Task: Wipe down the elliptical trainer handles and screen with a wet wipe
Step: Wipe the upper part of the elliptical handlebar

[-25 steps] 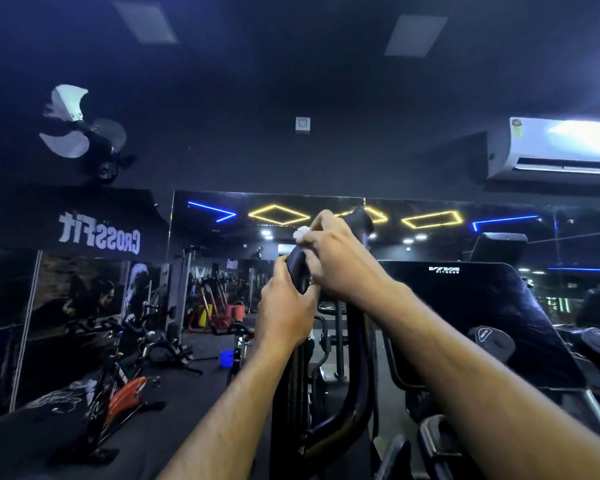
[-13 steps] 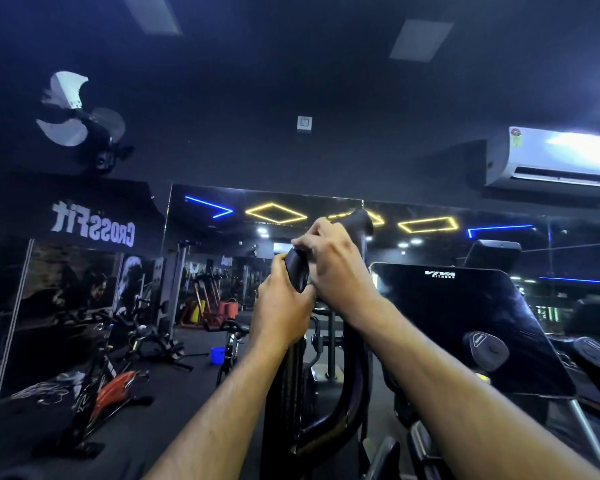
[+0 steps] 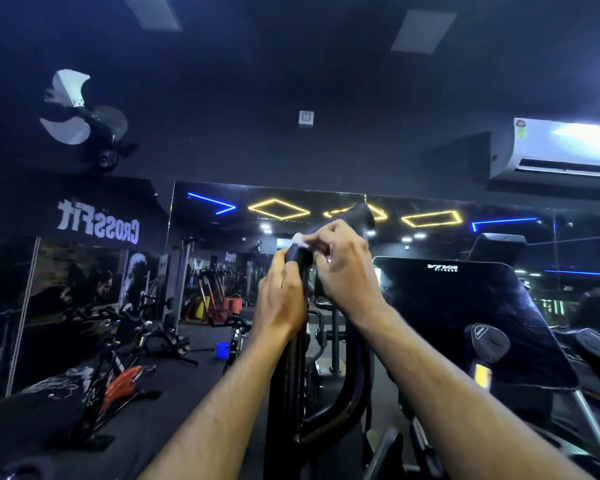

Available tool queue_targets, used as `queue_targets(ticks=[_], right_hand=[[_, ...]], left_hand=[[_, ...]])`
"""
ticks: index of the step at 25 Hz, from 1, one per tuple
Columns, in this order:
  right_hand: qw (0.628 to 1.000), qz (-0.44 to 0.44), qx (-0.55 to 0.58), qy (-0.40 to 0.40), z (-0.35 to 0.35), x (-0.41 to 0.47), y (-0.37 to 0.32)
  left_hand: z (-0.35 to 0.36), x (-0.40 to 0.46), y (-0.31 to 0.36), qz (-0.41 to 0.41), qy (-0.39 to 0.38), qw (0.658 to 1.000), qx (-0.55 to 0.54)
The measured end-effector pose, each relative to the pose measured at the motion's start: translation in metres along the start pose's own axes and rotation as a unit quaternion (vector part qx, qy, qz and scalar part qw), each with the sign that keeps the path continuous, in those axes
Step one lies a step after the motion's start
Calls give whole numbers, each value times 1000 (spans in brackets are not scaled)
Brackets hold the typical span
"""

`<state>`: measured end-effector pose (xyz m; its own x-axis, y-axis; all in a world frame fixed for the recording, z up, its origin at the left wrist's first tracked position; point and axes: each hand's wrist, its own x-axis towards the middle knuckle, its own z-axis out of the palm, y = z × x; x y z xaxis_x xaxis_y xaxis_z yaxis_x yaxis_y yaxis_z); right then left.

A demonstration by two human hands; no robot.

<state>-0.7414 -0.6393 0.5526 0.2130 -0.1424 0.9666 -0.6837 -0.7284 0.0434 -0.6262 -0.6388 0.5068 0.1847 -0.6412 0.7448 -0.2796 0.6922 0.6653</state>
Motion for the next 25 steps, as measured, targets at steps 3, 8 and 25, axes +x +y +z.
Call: queue_targets(ticks=[3, 8, 25], right_hand=[[998, 20, 58, -29, -22, 1, 12], [984, 123, 12, 126, -9, 5, 2], [987, 121, 95, 56, 17, -38, -10]], left_hand=[[1, -4, 3, -3, 1, 1000, -6], [-10, -17, -3, -136, -20, 977, -161], [6, -52, -41, -174, 61, 977, -108]])
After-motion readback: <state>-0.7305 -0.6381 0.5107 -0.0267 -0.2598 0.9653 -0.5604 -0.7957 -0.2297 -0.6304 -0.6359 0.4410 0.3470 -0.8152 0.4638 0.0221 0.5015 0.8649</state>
